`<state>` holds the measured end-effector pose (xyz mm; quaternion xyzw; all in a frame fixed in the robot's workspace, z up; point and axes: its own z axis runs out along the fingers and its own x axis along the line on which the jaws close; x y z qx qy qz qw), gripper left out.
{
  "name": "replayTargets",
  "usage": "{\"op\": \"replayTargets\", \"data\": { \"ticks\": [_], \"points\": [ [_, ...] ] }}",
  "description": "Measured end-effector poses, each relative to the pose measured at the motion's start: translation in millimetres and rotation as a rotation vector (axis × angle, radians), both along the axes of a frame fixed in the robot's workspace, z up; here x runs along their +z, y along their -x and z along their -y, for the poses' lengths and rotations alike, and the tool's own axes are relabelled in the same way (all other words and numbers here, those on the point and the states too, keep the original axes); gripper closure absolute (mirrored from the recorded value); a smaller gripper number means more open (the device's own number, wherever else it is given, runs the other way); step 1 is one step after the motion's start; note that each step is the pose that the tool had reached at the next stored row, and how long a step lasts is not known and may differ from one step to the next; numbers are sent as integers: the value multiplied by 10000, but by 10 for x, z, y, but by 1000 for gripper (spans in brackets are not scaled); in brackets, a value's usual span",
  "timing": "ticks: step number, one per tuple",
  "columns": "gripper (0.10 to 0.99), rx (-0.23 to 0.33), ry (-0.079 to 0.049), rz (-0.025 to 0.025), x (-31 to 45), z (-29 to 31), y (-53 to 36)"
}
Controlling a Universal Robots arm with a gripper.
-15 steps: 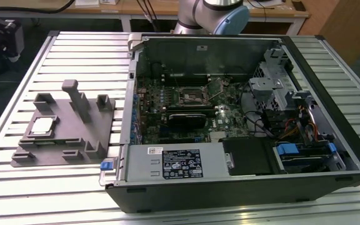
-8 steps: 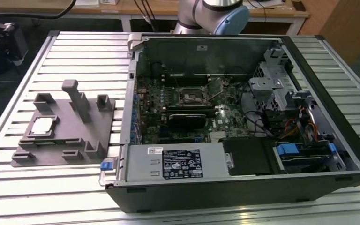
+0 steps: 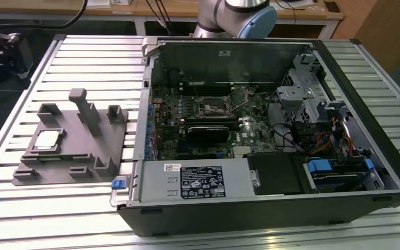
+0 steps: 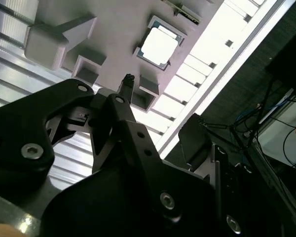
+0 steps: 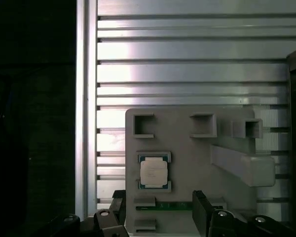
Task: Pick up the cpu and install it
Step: 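Pick up the cpu and move it towards the insertion slot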
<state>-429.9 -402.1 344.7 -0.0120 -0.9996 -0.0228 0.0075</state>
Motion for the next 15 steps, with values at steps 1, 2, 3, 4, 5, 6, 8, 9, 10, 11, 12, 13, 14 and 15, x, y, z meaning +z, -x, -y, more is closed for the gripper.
{"op": "replayTargets", "data": {
  "ticks": [1,2,3,4,5,6,8,9,10,11,12,13,14,15],
  "points": [
    [439,0,1,-2,-9,1,1],
    [439,-1,1,-1,-20,1,1],
    [439,0,1,-4,-30,2,1],
    [439,0,1,-5,-38,2,1],
    [439,0,1,-7,-47,3,1],
    [439,0,1,-11,-54,4,1],
    [439,0,1,-14,-67,5,1],
    [439,0,1,-15,-73,6,2],
    [439,0,1,-15,-80,7,3],
    [439,0,1,-16,-87,7,3],
    [439,0,2,-17,-93,8,3],
    [439,0,1,-18,-99,8,3],
    [439,1,1,-19,-105,8,3],
    [439,0,1,-19,-111,8,3]
  ]
}}
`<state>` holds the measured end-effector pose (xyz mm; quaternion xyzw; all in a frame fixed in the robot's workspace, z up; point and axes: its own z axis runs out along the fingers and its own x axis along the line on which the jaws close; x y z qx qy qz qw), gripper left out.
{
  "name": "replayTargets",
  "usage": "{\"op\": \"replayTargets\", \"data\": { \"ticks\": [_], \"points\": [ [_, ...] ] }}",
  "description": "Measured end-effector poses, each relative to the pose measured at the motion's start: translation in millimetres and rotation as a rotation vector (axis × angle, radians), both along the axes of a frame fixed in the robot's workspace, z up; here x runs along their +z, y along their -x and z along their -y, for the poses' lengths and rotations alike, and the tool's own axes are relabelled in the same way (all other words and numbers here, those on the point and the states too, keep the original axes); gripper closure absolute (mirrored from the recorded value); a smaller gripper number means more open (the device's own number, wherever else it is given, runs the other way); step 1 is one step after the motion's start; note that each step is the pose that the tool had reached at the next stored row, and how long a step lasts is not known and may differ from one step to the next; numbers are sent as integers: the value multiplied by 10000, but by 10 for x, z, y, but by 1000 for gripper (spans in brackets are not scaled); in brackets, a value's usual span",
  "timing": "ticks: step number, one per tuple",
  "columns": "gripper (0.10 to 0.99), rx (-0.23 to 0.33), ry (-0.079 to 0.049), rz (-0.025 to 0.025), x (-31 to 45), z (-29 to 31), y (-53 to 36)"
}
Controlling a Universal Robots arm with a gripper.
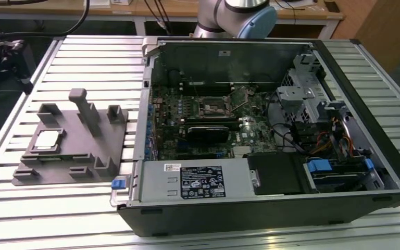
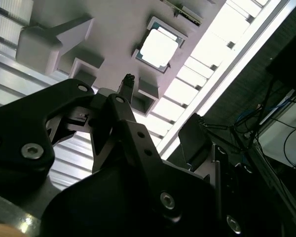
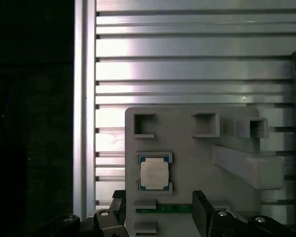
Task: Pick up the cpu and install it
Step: 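Pick up the cpu and move it towards the insertion slot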
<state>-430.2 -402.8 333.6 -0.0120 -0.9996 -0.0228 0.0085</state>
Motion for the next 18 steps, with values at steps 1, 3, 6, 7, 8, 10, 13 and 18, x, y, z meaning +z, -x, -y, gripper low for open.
{"op": "replayTargets", "data": {
  "ticks": [1,3,6,7,8,10,13,18],
  "points": [
    [439,0,0,0,-7,0,0],
    [439,0,0,-1,-21,1,0],
    [439,0,0,-2,-43,2,0],
    [439,0,0,-3,-49,3,0],
    [439,0,0,-3,-56,3,0],
    [439,0,0,-2,-70,3,0],
    [439,1,0,-2,-92,4,0],
    [439,0,-1,-2,-131,7,0]
  ]
}}
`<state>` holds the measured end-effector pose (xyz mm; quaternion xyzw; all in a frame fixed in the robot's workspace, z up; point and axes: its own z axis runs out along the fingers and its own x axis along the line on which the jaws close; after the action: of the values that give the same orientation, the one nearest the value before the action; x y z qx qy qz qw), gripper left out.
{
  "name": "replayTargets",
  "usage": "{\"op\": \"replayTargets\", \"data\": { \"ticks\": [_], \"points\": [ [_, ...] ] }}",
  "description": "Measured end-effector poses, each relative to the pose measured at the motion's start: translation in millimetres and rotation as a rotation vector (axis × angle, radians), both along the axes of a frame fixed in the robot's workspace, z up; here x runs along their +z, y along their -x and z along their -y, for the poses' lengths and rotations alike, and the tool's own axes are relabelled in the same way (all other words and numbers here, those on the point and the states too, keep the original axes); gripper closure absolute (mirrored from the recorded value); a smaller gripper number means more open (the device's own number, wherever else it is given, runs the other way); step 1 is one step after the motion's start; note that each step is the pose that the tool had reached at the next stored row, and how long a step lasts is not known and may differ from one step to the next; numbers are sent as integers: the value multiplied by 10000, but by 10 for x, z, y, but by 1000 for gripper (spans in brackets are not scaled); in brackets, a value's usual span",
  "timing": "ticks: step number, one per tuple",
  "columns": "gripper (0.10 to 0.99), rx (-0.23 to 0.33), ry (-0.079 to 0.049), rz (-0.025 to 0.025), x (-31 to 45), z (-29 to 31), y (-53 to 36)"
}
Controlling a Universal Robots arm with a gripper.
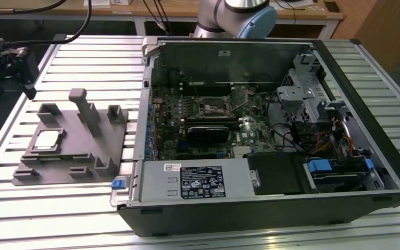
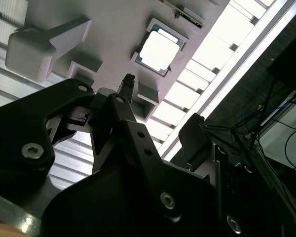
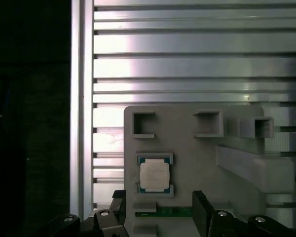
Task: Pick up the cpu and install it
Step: 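Pick up the cpu and move it towards the insertion slot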
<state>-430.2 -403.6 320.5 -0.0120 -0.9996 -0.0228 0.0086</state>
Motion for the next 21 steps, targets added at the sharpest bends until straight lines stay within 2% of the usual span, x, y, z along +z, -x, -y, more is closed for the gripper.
{"op": "replayTargets", "data": {
  "ticks": [21],
  "points": [
    [439,0,0,-1,-110,10,0]
  ]
}}
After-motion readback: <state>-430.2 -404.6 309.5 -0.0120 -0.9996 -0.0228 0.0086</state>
